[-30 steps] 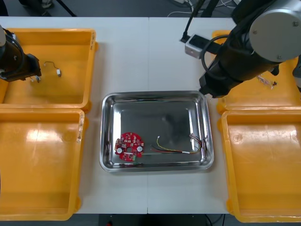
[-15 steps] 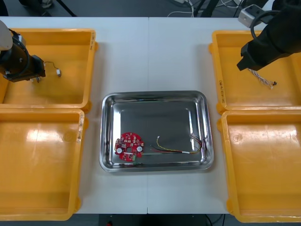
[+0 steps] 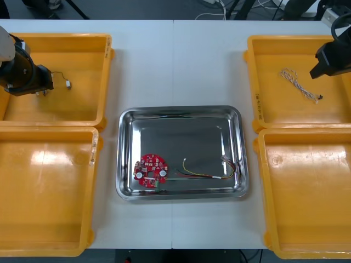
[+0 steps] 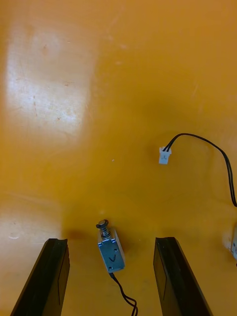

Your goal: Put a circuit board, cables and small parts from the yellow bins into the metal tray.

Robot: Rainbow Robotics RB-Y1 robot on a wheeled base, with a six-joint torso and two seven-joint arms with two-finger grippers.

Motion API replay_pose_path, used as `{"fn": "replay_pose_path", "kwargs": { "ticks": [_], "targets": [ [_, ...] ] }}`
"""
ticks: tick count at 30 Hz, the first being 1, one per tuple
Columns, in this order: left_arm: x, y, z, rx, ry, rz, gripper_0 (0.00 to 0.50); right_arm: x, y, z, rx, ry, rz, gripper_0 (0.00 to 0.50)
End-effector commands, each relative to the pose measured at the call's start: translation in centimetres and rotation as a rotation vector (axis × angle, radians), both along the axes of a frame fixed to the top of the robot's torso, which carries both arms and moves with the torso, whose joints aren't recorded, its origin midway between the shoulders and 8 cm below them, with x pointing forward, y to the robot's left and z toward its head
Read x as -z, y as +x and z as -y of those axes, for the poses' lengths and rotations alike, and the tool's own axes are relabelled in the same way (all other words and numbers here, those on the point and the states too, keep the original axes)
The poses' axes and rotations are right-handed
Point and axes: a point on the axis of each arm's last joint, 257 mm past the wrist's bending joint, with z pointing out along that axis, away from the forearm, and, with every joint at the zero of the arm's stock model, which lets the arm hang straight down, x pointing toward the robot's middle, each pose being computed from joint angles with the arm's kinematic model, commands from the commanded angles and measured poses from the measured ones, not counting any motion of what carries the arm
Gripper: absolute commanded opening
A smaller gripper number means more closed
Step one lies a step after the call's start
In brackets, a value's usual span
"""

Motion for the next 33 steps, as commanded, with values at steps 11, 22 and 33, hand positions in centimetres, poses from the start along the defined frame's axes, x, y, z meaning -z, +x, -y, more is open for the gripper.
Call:
{"fn": "replay_pose_path", "kwargs": {
  "ticks": [11,22,33],
  "targets": [
    [0.9,-0.5,-1.7,0.077,0.091,-0.003,0.500,-2.8,1.1,6.1,0.100,0.019,0.026,0.500],
    [0.8,-0.5,-1.9,0.080,0.097,0.000,0.000,-2.1,5.0,5.9,0.105,0.070,0.062,0.500],
    [0.8,-0.2,-1.6,0.088,0.104,0.006,0.000,-0.2,8.4,5.5,0.111,0.079,0.102,0.500]
  ]
}}
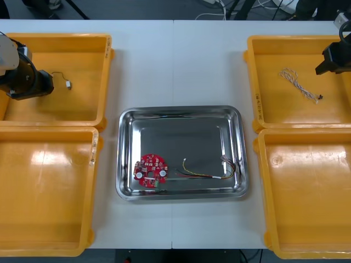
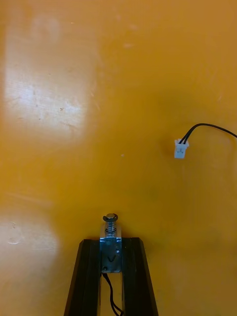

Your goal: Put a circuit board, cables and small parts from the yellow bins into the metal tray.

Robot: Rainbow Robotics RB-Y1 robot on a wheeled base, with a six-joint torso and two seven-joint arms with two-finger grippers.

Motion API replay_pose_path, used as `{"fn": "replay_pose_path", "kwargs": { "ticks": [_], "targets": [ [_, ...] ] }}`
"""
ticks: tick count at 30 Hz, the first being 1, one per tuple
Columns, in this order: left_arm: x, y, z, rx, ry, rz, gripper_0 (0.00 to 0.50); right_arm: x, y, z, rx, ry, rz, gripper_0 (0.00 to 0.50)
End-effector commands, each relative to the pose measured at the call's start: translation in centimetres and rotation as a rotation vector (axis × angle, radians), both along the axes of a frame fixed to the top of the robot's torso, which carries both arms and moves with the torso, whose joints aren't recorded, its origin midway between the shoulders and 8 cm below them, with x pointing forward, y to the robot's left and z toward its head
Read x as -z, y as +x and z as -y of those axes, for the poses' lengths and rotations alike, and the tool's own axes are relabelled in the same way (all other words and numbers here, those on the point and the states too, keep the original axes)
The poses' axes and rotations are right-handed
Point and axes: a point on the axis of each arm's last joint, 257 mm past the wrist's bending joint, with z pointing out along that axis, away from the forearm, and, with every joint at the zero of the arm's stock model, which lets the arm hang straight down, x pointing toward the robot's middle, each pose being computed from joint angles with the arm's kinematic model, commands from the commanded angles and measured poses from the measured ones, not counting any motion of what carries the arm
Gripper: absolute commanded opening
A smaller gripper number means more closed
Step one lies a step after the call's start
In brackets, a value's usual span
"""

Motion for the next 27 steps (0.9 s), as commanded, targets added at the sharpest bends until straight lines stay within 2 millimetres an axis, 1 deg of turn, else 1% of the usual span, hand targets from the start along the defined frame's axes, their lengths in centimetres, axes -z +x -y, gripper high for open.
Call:
{"fn": "replay_pose_path", "kwargs": {
  "ticks": [1,5,10,11,13,15,16,17,18,19,21,25,27],
  "targets": [
    [-0.6,-0.2,-1.3,0.078,0.078,-0.005,0.000,-3.5,2.3,0.1,-0.026,-0.036,0.071,0.500],
    [-2.2,-0.6,-1.1,0.087,0.075,-0.016,0.000,-3.0,3.5,-0.2,-0.030,-0.046,0.091,0.500],
    [-5.1,-1.5,-1.1,0.091,0.070,-0.034,0.000,-2.0,4.4,-0.3,-0.049,-0.088,0.105,0.500],
    [-5.4,-1.6,-1.0,0.093,0.071,-0.036,0.000,-1.8,4.5,-0.4,-0.052,-0.088,0.107,0.500],
    [-6.7,-2.0,-1.0,0.099,0.081,-0.040,0.000,-1.5,4.6,-0.3,-0.061,-0.101,0.108,0.500],
    [-7.6,-2.3,-0.9,0.102,0.092,-0.044,0.000,-1.0,4.6,-0.3,-0.070,-0.106,0.104,0.500],
    [-8.2,-2.5,-0.8,0.107,0.098,-0.045,0.000,-0.8,4.7,-0.6,-0.098,-0.121,0.105,0.500],
    [-8.5,-2.6,-0.8,0.108,0.104,-0.049,0.000,-0.6,4.7,-0.5,-0.109,-0.129,0.103,0.500],
    [-9.2,-2.9,-0.7,0.112,0.116,-0.053,0.000,-0.2,4.6,-0.4,-0.134,-0.148,0.098,0.500],
    [-9.5,-3.1,-0.5,0.116,0.121,-0.056,0.000,0.0,4.6,-0.3,-0.143,-0.156,0.095,0.500],
    [-10.7,-3.7,-0.1,0.123,0.139,-0.066,0.000,0.7,4.4,-0.2,-0.181,-0.177,0.086,0.500],
    [-12.0,-4.9,0.5,0.126,0.182,-0.094,0.000,1.5,4.4,-0.4,-0.232,-0.209,0.079,0.500],
    [-12.8,-5.5,1.5,0.123,0.180,-0.101,0.000,1.9,4.7,-0.6,-0.271,-0.236,0.085,0.500]
  ]
}}
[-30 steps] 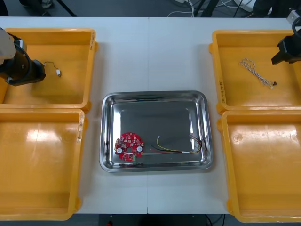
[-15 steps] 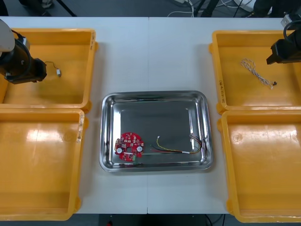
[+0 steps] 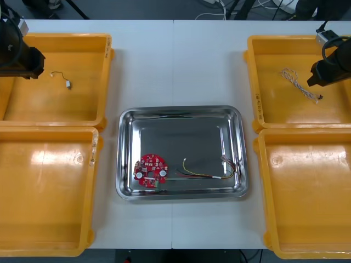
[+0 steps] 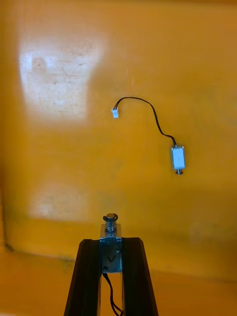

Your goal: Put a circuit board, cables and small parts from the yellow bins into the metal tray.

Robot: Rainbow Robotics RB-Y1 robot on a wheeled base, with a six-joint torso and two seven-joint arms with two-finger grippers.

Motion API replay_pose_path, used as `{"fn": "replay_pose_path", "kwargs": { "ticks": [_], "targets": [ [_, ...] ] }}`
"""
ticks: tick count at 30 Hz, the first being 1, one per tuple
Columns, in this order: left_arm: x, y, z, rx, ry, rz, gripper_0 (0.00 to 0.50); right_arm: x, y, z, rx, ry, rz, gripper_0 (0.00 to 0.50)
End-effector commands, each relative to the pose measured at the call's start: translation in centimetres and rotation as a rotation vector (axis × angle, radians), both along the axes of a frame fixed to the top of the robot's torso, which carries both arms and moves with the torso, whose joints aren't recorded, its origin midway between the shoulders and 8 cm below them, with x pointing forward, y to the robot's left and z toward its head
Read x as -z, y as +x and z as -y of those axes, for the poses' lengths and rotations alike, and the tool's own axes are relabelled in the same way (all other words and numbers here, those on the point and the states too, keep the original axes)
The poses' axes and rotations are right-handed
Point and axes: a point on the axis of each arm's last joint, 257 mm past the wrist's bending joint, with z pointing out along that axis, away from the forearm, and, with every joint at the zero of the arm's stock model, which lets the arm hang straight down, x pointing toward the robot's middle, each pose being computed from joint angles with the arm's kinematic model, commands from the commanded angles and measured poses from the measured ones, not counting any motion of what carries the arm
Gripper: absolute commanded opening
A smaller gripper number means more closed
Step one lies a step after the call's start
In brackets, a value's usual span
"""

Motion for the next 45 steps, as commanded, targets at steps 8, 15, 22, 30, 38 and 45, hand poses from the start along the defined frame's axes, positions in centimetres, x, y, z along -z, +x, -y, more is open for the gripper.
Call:
{"fn": "replay_pose_path", "kwargs": {
  "ticks": [8,15,22,30,38,45],
  "targets": [
    [-5.7,-2.9,2.3,0.000,0.038,0.025,0.000,-2.2,2.6,-3.0,-0.207,-0.138,0.070,0.500],
    [-5.7,-3.5,7.7,0.010,0.026,0.042,0.000,-1.8,2.6,-3.4,-0.314,-0.207,0.064,0.500],
    [-4.1,-4.4,13.4,0.037,-0.010,0.033,0.000,-1.7,2.7,-2.8,-0.309,-0.232,0.065,0.500],
    [-1.1,-6.0,20.3,0.066,-0.056,0.000,0.000,0.2,3.1,-1.8,-0.228,-0.165,0.097,0.500],
    [1.9,-7.2,25.4,0.074,-0.109,-0.027,0.000,0.2,3.1,-1.7,-0.211,-0.162,0.096,0.500],
    [5.8,-8.1,27.8,0.089,-0.137,-0.049,0.000,0.8,3.0,-2.0,-0.195,-0.139,0.091,0.500]
  ]
}}
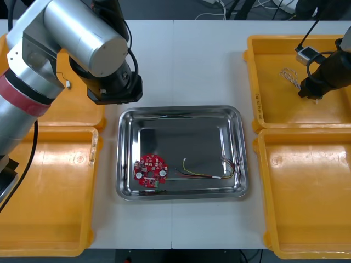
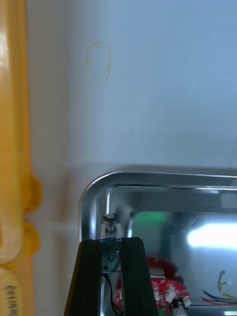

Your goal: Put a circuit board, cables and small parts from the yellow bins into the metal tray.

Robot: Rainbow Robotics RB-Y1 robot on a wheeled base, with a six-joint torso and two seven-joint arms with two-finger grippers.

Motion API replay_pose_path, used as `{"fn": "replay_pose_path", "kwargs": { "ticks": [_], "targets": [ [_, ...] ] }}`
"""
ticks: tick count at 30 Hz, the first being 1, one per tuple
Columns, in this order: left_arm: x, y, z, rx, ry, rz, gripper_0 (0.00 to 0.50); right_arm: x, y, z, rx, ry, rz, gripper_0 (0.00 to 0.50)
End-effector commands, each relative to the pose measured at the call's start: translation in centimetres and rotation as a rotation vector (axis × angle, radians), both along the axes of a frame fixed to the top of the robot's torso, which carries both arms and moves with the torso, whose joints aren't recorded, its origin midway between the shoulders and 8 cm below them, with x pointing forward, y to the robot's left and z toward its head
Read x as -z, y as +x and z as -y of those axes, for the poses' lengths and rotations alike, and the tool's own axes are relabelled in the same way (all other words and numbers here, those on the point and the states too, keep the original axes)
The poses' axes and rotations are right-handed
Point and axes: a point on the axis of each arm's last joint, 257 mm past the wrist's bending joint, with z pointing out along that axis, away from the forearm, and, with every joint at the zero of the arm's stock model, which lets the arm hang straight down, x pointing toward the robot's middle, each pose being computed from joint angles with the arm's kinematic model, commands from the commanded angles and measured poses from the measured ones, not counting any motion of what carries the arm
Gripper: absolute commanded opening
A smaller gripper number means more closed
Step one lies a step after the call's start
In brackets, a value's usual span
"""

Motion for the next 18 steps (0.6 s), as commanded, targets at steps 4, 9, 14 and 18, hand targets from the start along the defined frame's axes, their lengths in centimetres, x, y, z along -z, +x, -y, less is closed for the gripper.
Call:
{"fn": "replay_pose_path", "kwargs": {
  "ticks": [4,9,14,18],
  "targets": [
    [4.1,-1.9,3.1,0.075,-0.018,-0.024,0.000,-2.5,1.9,-1.8,0.031,0.065,0.068,0.500],
    [5.8,-2.1,4.0,0.087,-0.035,-0.024,0.000,-2.1,1.8,-2.2,0.038,0.086,0.065,0.500],
    [7.4,-2.5,4.7,0.097,-0.047,-0.035,0.000,-1.1,1.6,-2.3,0.050,0.112,0.061,0.500],
    [8.4,-2.4,5.2,0.101,-0.052,-0.035,0.000,-0.7,1.3,-2.3,0.054,0.117,0.056,0.500]
  ]
}}
